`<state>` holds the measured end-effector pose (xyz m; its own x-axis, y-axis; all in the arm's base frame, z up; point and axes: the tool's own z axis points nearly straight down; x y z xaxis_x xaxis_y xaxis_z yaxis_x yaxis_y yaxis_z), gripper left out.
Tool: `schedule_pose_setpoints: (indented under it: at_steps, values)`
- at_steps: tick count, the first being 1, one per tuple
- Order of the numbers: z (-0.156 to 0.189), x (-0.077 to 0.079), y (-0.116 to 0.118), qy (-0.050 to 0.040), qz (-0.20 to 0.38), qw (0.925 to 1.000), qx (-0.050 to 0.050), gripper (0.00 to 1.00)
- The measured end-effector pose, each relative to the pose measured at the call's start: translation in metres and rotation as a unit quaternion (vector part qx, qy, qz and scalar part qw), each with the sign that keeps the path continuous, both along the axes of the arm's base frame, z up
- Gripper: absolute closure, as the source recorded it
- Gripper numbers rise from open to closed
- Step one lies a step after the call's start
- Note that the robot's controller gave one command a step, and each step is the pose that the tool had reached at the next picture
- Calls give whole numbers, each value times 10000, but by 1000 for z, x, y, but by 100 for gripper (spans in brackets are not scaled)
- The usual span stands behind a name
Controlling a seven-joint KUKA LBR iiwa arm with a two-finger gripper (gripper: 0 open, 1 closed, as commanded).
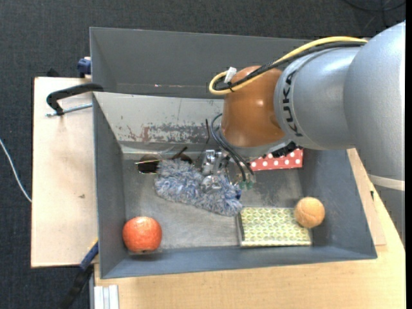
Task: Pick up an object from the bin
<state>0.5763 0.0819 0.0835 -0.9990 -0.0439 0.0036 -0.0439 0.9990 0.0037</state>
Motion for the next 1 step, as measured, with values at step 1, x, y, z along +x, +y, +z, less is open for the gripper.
schedule_pose_setpoints:
  at_steps: [1]
  values:
    - [0,0,0,0,0,10000,0,100]
